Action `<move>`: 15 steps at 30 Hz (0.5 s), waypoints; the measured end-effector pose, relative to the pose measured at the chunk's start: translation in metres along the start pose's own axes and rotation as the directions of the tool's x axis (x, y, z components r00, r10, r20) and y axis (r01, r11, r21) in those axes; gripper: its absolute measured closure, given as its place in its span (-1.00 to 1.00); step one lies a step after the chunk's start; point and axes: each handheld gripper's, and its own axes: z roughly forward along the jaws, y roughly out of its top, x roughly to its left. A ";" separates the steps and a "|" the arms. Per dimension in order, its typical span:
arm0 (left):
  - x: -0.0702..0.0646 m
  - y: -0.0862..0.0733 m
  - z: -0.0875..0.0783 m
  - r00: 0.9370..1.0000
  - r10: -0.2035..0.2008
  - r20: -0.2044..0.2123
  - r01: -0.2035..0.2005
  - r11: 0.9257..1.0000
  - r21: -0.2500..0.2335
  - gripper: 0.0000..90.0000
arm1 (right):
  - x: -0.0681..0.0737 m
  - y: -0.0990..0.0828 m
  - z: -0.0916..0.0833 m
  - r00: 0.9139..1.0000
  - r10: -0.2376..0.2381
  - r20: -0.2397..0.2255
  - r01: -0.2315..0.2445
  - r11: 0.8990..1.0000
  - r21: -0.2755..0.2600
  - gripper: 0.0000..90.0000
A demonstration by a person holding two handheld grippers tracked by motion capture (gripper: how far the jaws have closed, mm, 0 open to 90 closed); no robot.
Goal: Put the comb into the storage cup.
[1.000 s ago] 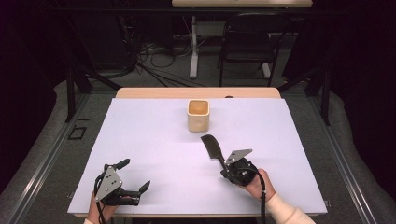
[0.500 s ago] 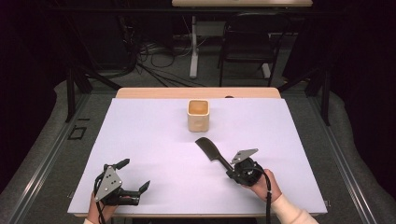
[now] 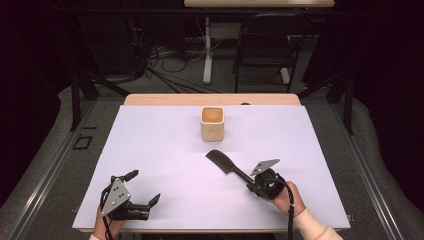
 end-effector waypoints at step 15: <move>0.000 0.000 0.000 1.000 0.001 -0.005 -0.001 1.000 0.001 -1.00 | -0.008 -0.003 -0.002 1.000 0.001 0.032 -0.001 1.000 0.018 1.00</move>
